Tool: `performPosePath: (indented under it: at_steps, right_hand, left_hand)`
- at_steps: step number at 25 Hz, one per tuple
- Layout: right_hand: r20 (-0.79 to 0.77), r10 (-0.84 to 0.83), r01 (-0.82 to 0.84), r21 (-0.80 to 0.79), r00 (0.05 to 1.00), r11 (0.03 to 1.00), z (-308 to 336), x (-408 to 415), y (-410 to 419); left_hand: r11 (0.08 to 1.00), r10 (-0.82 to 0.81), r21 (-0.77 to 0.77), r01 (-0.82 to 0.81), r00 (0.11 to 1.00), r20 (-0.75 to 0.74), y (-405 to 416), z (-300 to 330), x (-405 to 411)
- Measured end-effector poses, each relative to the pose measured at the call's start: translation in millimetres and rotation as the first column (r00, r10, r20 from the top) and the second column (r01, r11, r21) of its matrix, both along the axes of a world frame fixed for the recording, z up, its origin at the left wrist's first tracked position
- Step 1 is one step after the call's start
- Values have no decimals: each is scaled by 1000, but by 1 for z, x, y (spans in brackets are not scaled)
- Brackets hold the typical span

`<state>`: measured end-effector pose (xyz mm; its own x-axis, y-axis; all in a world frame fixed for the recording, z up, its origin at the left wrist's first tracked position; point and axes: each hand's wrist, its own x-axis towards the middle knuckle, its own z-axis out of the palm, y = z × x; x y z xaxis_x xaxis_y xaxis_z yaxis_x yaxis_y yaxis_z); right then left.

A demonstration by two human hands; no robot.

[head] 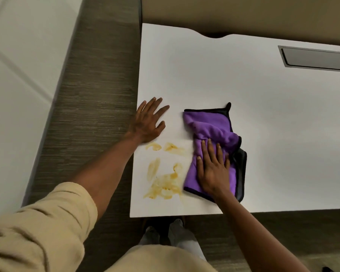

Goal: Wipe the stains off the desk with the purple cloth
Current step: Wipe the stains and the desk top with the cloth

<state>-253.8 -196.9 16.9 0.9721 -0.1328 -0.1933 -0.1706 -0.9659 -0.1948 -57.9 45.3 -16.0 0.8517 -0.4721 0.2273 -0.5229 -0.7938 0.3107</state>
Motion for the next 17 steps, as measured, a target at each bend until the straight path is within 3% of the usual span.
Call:
performPosePath:
  at_steps: [2, 7, 11, 14, 17]
  right_hand:
    - [-1, -8, 8, 34, 1000, 999, -1, 14, 27]
    - [29, 220, -221, 70, 975, 973, 4, -31, 65]
    - [17, 411, -411, 19, 912, 911, 3, -63, 14]
    - [-22, 201, -201, 24, 979, 979, 0, -31, -2]
    - [0, 34, -34, 36, 999, 999, -1, -8, 39]
  left_hand:
    - [1000, 3, 3, -3, 1000, -2, 0, 1, -2]
    - [999, -4, 52, 6, 999, -40, 0, 5, -3]
    - [998, -7, 68, 11, 998, -58, 3, 7, -3]
    - [998, 7, 64, -4, 999, -51, 0, 8, -6]
    - [998, 4, 57, -1, 999, -53, 0, 7, -4]
